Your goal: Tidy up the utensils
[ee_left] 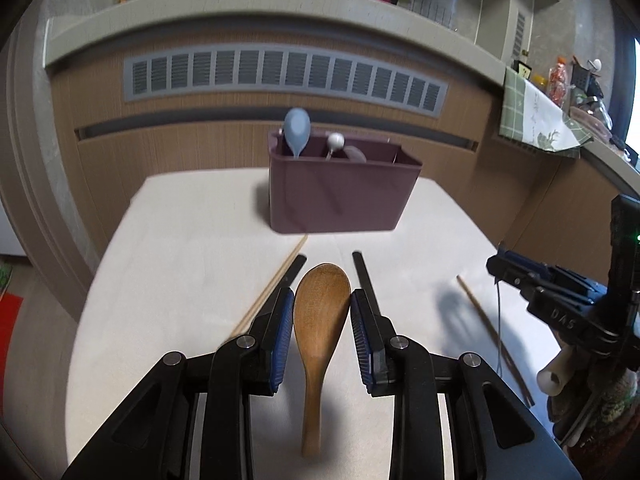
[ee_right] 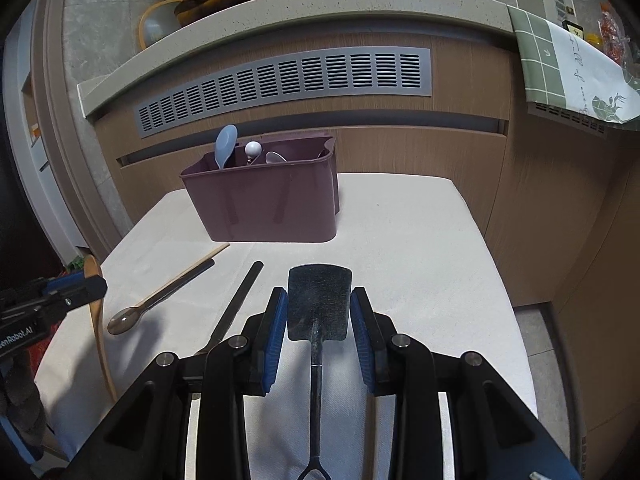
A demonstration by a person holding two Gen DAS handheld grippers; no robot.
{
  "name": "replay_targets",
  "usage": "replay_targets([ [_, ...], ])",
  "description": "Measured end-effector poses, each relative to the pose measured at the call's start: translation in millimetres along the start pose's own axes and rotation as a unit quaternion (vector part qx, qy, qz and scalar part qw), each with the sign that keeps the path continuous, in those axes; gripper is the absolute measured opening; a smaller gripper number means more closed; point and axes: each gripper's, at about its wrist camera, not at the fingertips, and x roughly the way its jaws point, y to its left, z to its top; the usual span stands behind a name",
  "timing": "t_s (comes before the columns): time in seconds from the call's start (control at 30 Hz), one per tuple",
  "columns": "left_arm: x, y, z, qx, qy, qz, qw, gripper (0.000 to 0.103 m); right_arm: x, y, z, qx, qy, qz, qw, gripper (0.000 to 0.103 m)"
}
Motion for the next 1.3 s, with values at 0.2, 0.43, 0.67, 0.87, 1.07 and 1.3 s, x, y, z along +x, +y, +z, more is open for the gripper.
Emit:
replay_targets([
  [0.2, -13.1, -3.2, 22.1, 0.003, -0.029, -0.008, 0.9996, 0.029, -2.2, 4.3, 6.1, -0.006, -0.008, 0.0, 1.0, 0.029],
  [0.43, -67.4, -10.3, 135.9, 0.02, -0.152, -0.054, 0.9866, 0.009, -51.5, 22.1, 95.1, -0.066, -0.131, -0.013, 0.989, 0.003],
  [0.67, -55.5, 6.3, 167.5, 0.0, -0.156, -0.045, 0.9868, 0.01, -81.0, 16.1, 170.1, -0.06, -0.172, 0.016, 0.983, 0.004],
  [0.87, 11.0, 37.7, 117.2, -0.043, -0.043, -0.047, 0.9971, 0.011, -29.1, 7.2, 131.2, -0.062, -0.078, 0.019, 0.995, 0.005],
  [1.07, 54.3, 43.8, 62.3, -0.037, 0.046, -0.047, 0.9972, 0.018, 8.2, -4.3, 88.5, -0.054, -0.002, 0.071, 0.996, 0.022],
  [1.3, 78.4, 18.7, 15.0, 0.032, 0.117, -0.091, 0.9884, 0.023, 29.1, -26.5, 29.8, -0.051, 0.084, 0.056, 0.994, 0.027],
])
